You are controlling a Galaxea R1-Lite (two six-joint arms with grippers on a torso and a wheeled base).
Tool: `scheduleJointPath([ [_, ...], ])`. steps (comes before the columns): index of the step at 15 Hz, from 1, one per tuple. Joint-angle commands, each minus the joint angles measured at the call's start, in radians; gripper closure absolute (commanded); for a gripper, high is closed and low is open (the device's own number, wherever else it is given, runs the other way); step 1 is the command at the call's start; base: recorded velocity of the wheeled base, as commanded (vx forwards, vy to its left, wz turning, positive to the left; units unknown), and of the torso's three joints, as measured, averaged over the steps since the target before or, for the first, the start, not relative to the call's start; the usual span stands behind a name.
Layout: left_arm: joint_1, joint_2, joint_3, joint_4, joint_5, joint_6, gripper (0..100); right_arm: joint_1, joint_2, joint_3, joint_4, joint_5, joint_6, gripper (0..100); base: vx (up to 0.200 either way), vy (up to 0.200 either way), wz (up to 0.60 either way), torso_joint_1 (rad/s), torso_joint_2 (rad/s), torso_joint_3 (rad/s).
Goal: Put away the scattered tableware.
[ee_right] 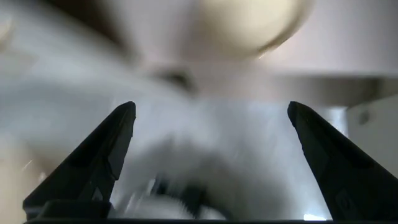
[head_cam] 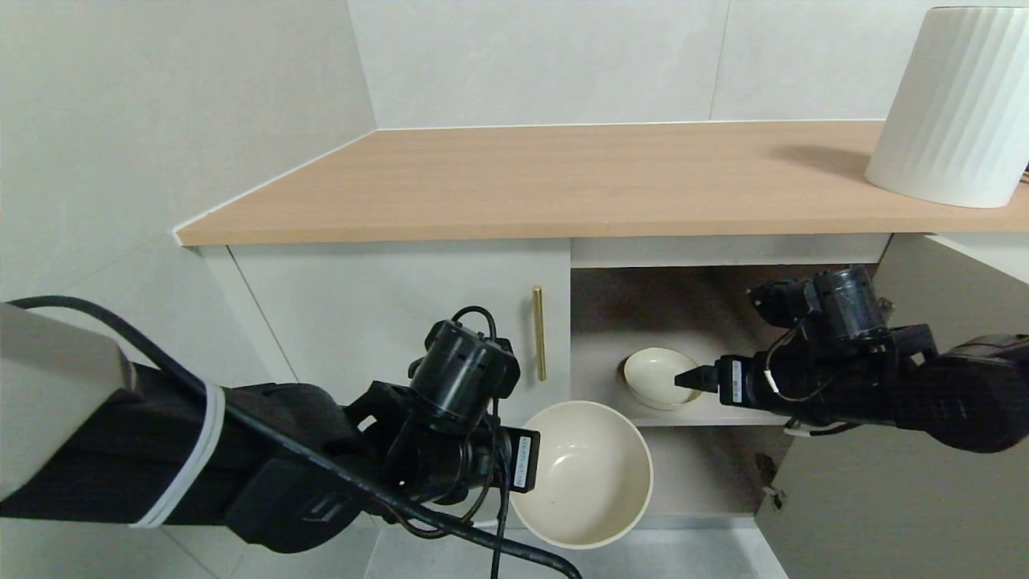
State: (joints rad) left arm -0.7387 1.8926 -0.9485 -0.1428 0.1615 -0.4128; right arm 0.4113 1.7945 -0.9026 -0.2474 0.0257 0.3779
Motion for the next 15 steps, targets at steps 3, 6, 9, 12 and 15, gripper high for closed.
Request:
scheduleJointPath([
  [3,-0.024,0.057,-0.009,-0.003,0.015,-0.001,100,0.184,-0.156,0.004,0.172,0.04,-0.004,0,0.0,0.0,0.0,0.0,0.0,0.0],
  [6,-0.031,0.045,-0.009,-0.003,0.027,-0.001,100,0.244,-0.104,0.007,0.175,0.022,-0.005,0,0.0,0.0,0.0,0.0,0.0,0.0],
  [9,-0.051,0.037,-0.006,-0.003,0.053,-0.001,100,0.291,0.011,-0.004,0.166,-0.096,-0.002,0,0.0,0.0,0.0,0.0,0.0,0.0],
  [12,-0.051,0.036,-0.006,-0.001,0.053,-0.001,100,0.296,0.049,-0.024,0.166,-0.15,0.001,0,0.0,0.0,0.0,0.0,0.0,0.0],
  [15,-0.051,0.036,-0.006,-0.001,0.053,-0.001,100,0.296,0.06,-0.029,0.165,-0.152,0.006,0,0.0,0.0,0.0,0.0,0.0,0.0],
])
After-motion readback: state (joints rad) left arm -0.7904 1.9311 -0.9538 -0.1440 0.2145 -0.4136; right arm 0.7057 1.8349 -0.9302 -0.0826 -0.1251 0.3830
